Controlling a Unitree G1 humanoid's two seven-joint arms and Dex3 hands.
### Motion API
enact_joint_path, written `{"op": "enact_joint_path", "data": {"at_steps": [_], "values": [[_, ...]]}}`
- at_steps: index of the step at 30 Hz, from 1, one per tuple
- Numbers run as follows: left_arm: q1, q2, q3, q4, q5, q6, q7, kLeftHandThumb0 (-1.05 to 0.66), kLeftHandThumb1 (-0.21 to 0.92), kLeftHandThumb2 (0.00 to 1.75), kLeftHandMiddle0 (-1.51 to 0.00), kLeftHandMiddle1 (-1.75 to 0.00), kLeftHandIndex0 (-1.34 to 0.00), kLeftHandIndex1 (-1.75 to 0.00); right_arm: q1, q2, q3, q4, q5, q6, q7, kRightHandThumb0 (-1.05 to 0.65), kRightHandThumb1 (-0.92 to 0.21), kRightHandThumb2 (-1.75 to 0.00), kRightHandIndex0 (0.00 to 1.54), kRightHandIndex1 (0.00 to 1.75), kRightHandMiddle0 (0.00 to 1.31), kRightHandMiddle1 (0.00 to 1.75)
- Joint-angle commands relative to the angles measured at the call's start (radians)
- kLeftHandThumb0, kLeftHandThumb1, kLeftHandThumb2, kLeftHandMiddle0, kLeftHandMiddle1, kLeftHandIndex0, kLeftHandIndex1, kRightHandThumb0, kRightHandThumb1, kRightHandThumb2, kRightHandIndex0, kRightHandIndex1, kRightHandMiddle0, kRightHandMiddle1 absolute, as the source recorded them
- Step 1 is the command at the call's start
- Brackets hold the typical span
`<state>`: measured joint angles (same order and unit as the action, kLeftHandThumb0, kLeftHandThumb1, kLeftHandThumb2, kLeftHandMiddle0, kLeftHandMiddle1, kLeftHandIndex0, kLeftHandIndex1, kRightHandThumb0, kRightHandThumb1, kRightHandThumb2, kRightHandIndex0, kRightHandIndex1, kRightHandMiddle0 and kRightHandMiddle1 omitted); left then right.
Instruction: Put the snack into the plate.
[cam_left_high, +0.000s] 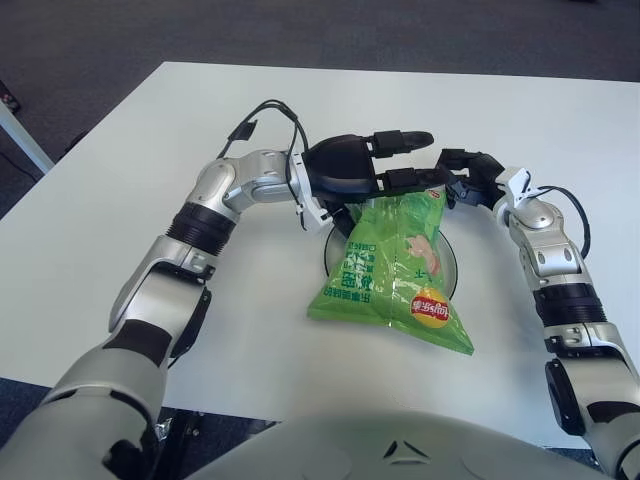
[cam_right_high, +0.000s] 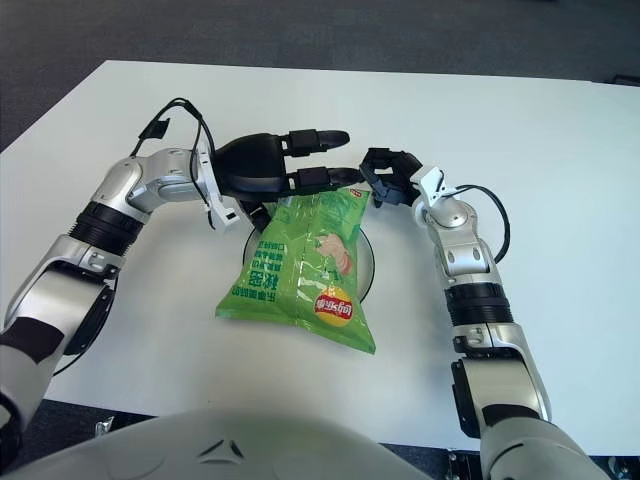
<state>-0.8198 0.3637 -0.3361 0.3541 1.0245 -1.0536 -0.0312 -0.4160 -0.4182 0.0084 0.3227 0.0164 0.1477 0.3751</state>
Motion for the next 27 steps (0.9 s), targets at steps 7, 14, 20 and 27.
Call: {"op": "enact_joint_path", "data": {"at_steps": [7, 14, 20, 27], "values": [[0.010, 0.100, -0.029, -0.094, 0.155, 0.117, 0.235, -0.40, 0.71, 0.86, 0.00, 0.00, 0.00, 0.00, 0.151, -0.005, 0.027, -0.194, 0.012, 0.187, 0.038, -0.67, -0.88, -0.62, 1.26, 1.75, 0.98, 1.75], [0.025, 0.172, -0.022, -0.166, 0.165, 0.169, 0.294, -0.37, 0.60, 0.88, 0.00, 0.00, 0.00, 0.00, 0.165, -0.002, 0.039, -0.241, -0.015, 0.226, 0.016, -0.56, -0.84, -0.76, 1.25, 1.75, 0.93, 1.75], [0.033, 0.203, -0.021, -0.199, 0.135, 0.196, 0.294, -0.21, 0.49, 1.10, 0.00, 0.00, 0.00, 0.00, 0.153, -0.003, 0.048, -0.225, -0.036, 0.244, -0.004, -0.54, -0.86, -0.80, 1.25, 1.75, 0.91, 1.75], [0.050, 0.246, -0.002, -0.221, 0.050, 0.210, 0.229, -0.01, 0.46, 1.34, 0.00, 0.00, 0.00, 0.00, 0.106, 0.015, 0.047, -0.062, -0.042, 0.151, -0.019, -0.57, -0.91, -0.79, 1.25, 1.75, 0.89, 1.75]]}}
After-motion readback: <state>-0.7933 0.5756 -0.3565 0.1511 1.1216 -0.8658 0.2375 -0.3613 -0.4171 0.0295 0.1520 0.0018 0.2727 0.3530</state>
